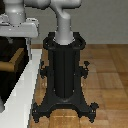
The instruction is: Open the door by pressing down and pulling on the handle.
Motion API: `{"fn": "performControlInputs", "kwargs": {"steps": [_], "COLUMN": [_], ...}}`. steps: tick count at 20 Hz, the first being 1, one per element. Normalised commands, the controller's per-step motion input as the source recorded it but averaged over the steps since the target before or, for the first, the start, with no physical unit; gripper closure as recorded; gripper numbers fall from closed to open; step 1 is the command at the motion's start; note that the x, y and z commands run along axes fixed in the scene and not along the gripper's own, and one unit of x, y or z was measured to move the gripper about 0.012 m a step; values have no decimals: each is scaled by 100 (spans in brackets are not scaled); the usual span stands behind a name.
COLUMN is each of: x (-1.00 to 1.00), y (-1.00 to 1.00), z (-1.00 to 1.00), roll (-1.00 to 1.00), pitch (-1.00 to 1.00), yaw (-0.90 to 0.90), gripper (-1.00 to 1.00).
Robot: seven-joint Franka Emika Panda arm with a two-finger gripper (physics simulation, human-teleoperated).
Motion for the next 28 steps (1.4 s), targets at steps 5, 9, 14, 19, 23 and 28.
{"fn": "performControlInputs", "kwargs": {"steps": [5,9,14,19,23,28], "x": [0,0,0,0,0,0], "y": [-20,-75,-60,0,0,0], "z": [-60,-75,-80,0,0,0], "roll": [0,0,0,0,0,0], "pitch": [0,0,0,0,0,0], "yaw": [0,0,0,0,0,0], "gripper": [-100,-100,-100,100,100,100]}}
